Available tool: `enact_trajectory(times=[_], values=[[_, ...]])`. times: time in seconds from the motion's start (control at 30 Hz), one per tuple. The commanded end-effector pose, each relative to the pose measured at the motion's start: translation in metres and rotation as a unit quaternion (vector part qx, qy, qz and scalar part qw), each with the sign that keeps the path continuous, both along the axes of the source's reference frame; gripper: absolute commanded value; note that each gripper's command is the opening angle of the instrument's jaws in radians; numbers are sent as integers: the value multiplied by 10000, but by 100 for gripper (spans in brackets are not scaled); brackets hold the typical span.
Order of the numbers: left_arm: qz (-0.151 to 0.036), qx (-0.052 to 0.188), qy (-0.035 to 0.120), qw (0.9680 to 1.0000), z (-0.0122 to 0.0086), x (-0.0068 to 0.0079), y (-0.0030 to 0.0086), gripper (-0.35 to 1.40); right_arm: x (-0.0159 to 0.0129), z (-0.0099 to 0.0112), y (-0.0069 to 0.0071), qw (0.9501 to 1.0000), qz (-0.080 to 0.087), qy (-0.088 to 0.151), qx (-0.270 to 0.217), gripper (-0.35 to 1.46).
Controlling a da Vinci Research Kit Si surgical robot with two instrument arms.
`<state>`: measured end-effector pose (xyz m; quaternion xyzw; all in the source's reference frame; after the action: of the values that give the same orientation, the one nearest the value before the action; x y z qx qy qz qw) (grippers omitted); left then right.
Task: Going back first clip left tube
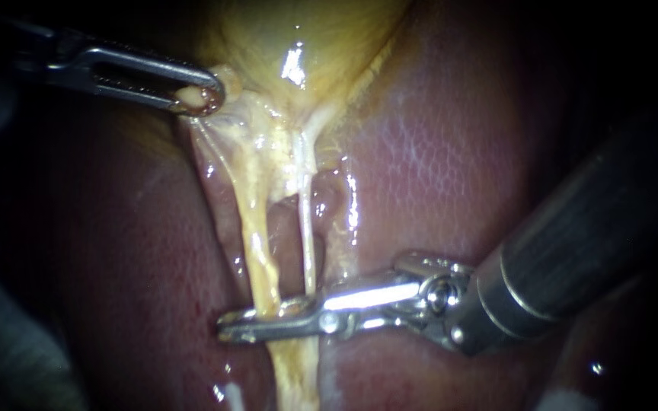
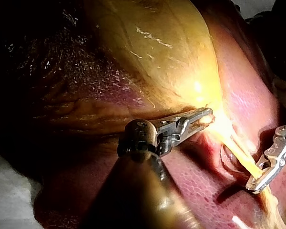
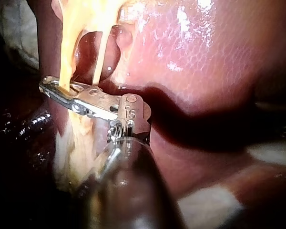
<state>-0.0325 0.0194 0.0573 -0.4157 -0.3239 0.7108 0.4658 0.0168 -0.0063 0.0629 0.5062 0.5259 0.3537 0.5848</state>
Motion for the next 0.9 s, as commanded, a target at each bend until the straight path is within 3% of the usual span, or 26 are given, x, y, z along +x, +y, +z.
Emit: enact_trajectory(times=[0.03, 0.13, 0.2, 0.27, 0.37, 0.47, 0.67, 0.73, 0.9], values=[[0, 0, -1, 10000, 0, 0, 0, -35, 0, 1, -1, 9998, -1, 32, -209, -35], [0, 0, -1, 10000, 0, 0, 0, -35, 5, 2, 0, 9978, -21, 67, -658, 14], [0, 0, -1, 10000, 0, 0, 0, -35, 8, 2, 1, 9948, -117, -16, -1015, 31], [1, 0, -1, 10000, 0, 0, 0, -35, 12, 3, 2, 9879, -288, -179, -1512, 42], [1, 0, -1, 10000, 0, 1, 0, -35, 17, 6, 5, 9742, -343, -440, -2188, 49], [1, 0, -1, 10000, 0, 1, 0, -35, 16, 6, 8, 9637, -142, -662, -2582, 50], [3, 0, -2, 10000, 0, 1, 0, -35, -2, 1, 15, 9469, -58, -730, -3131, 50], [3, 0, -2, 10000, 0, 1, 0, -35, -9, -4, 19, 9402, -125, -782, -3312, 50], [5, 0, -4, 10000, -1, 2, -1, -35, -40, -30, 38, 9145, -452, -924, -3913, 50]])
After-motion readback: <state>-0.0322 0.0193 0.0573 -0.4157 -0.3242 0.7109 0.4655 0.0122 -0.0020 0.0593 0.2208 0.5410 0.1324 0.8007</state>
